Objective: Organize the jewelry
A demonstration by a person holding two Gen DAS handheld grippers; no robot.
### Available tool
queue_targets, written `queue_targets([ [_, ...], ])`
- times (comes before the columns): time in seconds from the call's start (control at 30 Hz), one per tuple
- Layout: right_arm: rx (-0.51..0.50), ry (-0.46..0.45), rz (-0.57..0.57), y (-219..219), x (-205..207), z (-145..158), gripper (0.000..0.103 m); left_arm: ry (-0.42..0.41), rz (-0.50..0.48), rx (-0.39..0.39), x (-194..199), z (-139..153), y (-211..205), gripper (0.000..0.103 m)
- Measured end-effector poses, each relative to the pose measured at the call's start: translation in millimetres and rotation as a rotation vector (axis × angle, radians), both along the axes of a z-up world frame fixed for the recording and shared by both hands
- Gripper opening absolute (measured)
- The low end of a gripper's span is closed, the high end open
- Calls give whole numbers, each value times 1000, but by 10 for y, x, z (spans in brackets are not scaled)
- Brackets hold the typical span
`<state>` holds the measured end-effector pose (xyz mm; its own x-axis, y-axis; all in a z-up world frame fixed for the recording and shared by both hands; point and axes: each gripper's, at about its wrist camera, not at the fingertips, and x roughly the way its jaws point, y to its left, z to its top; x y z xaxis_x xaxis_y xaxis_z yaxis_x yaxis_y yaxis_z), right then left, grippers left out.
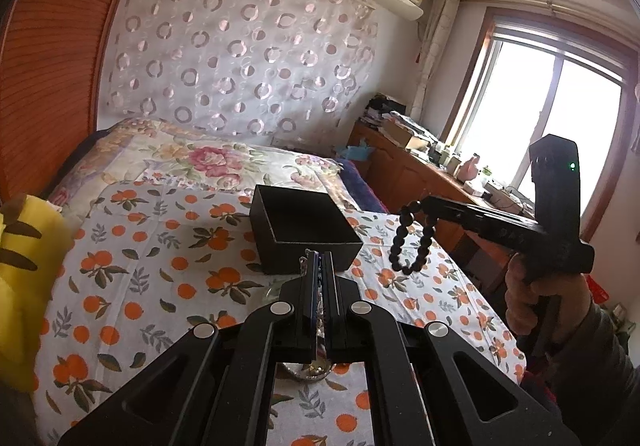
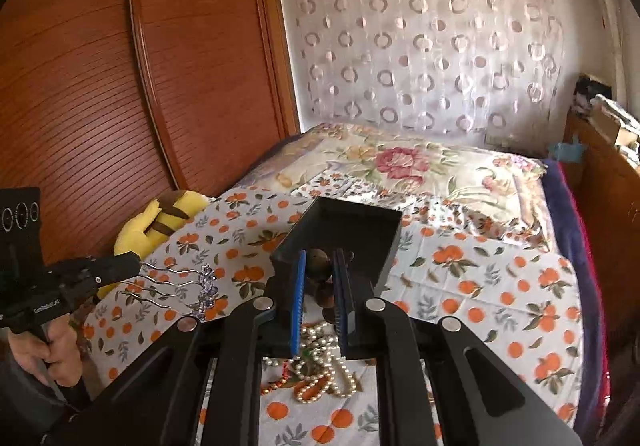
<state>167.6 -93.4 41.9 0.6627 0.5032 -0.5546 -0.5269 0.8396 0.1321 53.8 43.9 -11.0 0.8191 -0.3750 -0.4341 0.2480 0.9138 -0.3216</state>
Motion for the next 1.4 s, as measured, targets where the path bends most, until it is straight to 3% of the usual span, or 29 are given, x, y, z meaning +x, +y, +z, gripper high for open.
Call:
queue_targets([
  [0.23,-18,-8,-43,-199,68,-50,15,3,-42,-2,288,38,-149,1],
  [0.47,-7,-11,-79,-431,171,-105,15,28,-76,-9,900,77,-348,1],
  [0.63,14,-4,-80,-536,257,-137,15,40,-80,44,1332,94,-556,1],
  [0.93,35,-1,-62,-564,403,-165,15,152,-84,104,1887,-205,-702,1],
  [1.2,31,1,-31,-429,521,-156,15,217,-88,142,2024,-394,-700,1],
  [1.3,24,-1,-24,-354,591,-133,15,213,-97,154,2032,-367,-695,14],
  [1.37,22,-2,-21,-309,635,-126,15,193,-90,167,2014,-316,-676,35],
  [1.4,22,-2,-19,-294,655,-124,15,176,-89,174,1986,-274,-668,38],
])
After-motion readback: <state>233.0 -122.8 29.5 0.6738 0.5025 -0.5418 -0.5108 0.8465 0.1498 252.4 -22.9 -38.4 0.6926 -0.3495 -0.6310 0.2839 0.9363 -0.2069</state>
